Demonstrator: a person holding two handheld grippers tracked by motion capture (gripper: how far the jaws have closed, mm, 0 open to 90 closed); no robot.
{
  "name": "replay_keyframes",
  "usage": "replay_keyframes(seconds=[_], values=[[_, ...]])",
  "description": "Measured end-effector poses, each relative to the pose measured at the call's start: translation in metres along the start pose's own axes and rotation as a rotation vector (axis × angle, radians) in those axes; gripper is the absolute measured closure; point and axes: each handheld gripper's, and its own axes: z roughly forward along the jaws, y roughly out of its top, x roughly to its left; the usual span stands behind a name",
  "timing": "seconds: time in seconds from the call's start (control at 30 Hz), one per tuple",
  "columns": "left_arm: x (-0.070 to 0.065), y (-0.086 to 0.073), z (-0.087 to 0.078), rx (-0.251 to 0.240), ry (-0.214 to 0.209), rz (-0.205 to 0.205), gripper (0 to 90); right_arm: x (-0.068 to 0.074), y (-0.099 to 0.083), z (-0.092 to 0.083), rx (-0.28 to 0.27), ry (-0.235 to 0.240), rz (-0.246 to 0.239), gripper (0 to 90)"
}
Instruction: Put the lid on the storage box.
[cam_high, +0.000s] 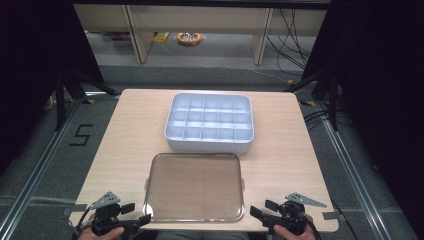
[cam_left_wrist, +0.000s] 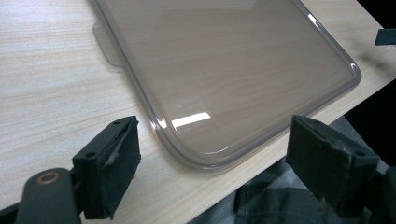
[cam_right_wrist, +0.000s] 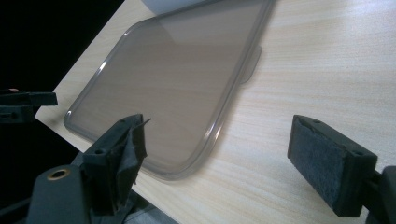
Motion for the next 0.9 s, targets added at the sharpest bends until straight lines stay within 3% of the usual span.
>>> replay_keyframes(seconds=[0.13,0.33,0.37,0.4,0.43,0.47,0.5,0.57,0.63,0.67,0.7,0.73,0.77,0.9], values=[[-0.001,0.0,0.001,0.001,-0.002,-0.007,15.6,0.001,0.0,-0.001,0.014,-0.005,0.012,20.7],[-0.001,0.0,0.001,0.007,0.002,0.001,15.4,0.001,0.0,0.0,0.014,-0.012,-0.006,20.9],[-0.001,-0.001,0.001,0.009,0.0,0.003,15.8,0.004,-0.001,0.001,0.022,-0.001,0.039,21.1],[-0.001,0.0,0.002,0.009,0.001,0.009,17.0,0.005,0.0,0.001,0.031,0.002,0.052,21.4],[-0.001,0.0,0.002,0.005,0.001,0.012,21.1,0.002,0.0,0.002,0.017,0.003,0.005,21.8],[-0.002,0.0,0.003,0.006,0.002,0.02,25.5,0.005,0.0,0.003,0.036,-0.007,0.041,22.4],[-0.003,0.0,0.004,0.011,0.002,0.014,26.0,0.002,0.001,0.006,0.029,-0.006,0.004,23.0],[-0.004,0.0,0.005,0.019,0.0,0.028,25.9,0.009,0.002,0.011,0.04,0.002,0.048,24.3],[-0.005,0.0,0.006,0.021,0.002,0.031,26.9,0.007,0.004,0.016,0.035,0.005,-0.013,25.0],[-0.005,0.001,0.007,0.022,0.003,0.045,27.4,0.012,0.004,0.018,0.051,0.006,0.03,25.5],[-0.005,0.001,0.007,0.022,0.003,0.045,27.9,0.012,0.004,0.018,0.051,0.006,0.03,25.5],[-0.006,0.002,0.007,0.019,0.006,0.04,27.9,0.011,0.004,0.021,0.043,0.005,-0.015,25.8],[-0.005,0.003,0.008,0.031,0.012,0.057,28.4,0.012,0.004,0.024,0.058,0.003,-0.012,26.1],[-0.006,0.003,0.012,0.038,0.012,0.05,30.6,0.013,0.007,0.029,0.056,0.029,-0.01,26.8]])
